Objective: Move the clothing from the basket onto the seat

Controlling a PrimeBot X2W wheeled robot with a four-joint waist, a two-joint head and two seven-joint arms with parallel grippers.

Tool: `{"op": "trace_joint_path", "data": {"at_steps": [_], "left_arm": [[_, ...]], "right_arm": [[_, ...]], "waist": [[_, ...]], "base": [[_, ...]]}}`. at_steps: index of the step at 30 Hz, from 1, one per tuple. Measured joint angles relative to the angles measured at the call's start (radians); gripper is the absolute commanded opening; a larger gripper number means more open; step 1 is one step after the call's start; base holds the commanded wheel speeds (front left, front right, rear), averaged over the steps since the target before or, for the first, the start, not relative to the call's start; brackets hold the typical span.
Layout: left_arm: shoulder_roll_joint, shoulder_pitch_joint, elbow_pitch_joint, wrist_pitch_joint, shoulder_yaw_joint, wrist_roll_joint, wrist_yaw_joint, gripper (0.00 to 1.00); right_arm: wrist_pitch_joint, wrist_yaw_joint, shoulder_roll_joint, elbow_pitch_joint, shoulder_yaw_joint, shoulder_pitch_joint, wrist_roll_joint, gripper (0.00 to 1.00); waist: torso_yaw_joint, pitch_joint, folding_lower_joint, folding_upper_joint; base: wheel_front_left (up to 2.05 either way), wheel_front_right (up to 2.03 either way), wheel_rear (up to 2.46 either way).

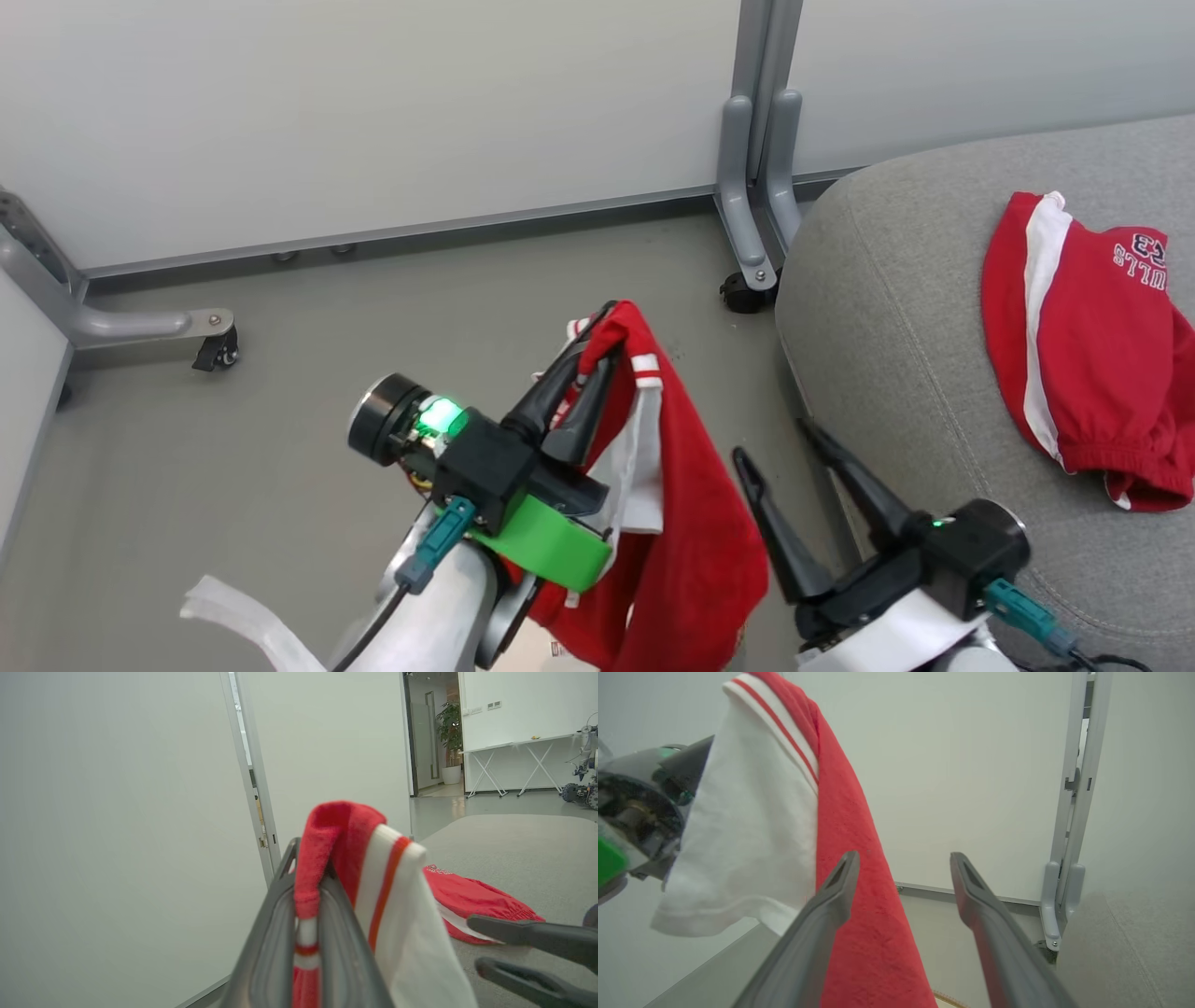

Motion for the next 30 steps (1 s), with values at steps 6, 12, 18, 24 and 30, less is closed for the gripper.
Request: {"op": "trace_joint_path", "data": {"at_steps": [6, 12, 18, 24, 30], "left_arm": [[-0.004, -0.038, -0.021, 0.0, -0.081, -0.004, -0.014, 0.0], [-0.005, -0.072, -0.04, 0.0, -0.172, -0.042, -0.021, 0.0], [-0.006, -0.096, -0.043, 0.0, -0.228, -0.06, -0.007, 0.0], [-0.006, -0.108, -0.003, 0.0, -0.243, -0.068, 0.006, 0.0], [-0.001, -0.108, 0.104, -0.001, -0.242, -0.049, 0.008, 0.0]], "right_arm": [[0.0, 0.0, -0.002, 0.004, 0.082, -0.071, 0.01, 1.0], [0.0, 0.0, 0.006, 0.042, 0.087, -0.114, -0.01, 1.0], [0.0, 0.0, 0.002, 0.185, 0.083, -0.11, -0.021, 0.75], [0.0, 0.0, 0.021, 0.244, 0.072, -0.09, -0.009, 0.0], [0.0, 0.0, 0.035, 0.25, 0.022, -0.069, 0.0, 0.0]], "waist": [[0.012, 0.009, 0.0, 0.0], [0.014, 0.012, 0.0, 0.0], [0.018, 0.009, 0.0001, 0.0], [0.023, 0.01, 0.0, 0.0], [0.024, 0.014, 0.0001, 0.0]], "base": [[0.0, 0.0, 0.0], [0.0, 0.0, 0.0], [0.0, 0.0, 0.0], [0.0, 0.0, 0.0], [0.0, 0.0, 0.0]]}}
